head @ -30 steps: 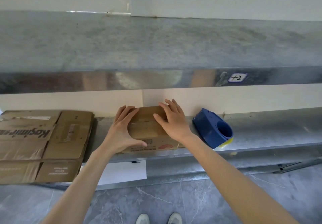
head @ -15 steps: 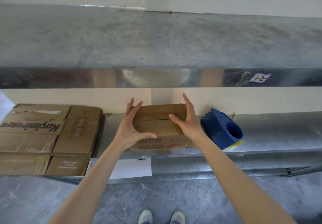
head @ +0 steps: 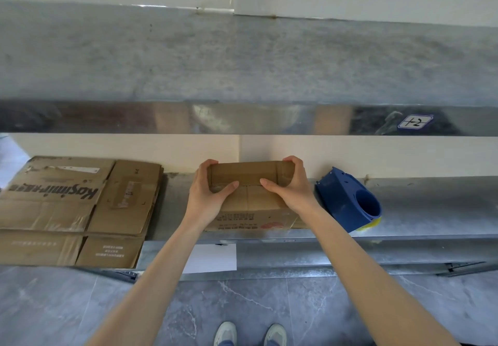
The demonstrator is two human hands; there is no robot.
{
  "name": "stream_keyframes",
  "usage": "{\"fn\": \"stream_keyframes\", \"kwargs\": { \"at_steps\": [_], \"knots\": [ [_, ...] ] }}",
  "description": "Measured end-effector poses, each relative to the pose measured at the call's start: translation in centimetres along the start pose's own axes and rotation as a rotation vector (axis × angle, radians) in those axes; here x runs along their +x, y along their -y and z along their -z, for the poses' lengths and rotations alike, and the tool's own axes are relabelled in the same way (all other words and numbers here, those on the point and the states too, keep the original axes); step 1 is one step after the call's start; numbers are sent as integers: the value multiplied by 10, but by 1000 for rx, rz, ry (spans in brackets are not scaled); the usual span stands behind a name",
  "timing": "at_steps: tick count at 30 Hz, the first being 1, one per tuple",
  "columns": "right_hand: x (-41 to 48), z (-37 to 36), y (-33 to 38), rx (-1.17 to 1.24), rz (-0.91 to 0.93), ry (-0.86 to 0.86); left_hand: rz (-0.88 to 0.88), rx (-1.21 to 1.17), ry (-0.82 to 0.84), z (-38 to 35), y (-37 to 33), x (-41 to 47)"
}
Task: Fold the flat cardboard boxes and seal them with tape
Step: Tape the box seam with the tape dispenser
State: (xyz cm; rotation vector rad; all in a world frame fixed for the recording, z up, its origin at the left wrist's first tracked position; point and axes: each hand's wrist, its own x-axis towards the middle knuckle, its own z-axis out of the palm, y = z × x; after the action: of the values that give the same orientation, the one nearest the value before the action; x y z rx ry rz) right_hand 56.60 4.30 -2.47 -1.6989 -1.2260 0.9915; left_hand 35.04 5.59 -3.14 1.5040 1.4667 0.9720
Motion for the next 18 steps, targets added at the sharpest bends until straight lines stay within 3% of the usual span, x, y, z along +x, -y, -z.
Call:
{"fn": "stream_keyframes", "kwargs": {
  "at_steps": [11,18],
  "knots": [
    [0,0,0,96,-41,11,53,-213,58,4,1,0],
    [-3,7,-5,336,-120,70,147,-409,125,8,1,-4]
  ]
}}
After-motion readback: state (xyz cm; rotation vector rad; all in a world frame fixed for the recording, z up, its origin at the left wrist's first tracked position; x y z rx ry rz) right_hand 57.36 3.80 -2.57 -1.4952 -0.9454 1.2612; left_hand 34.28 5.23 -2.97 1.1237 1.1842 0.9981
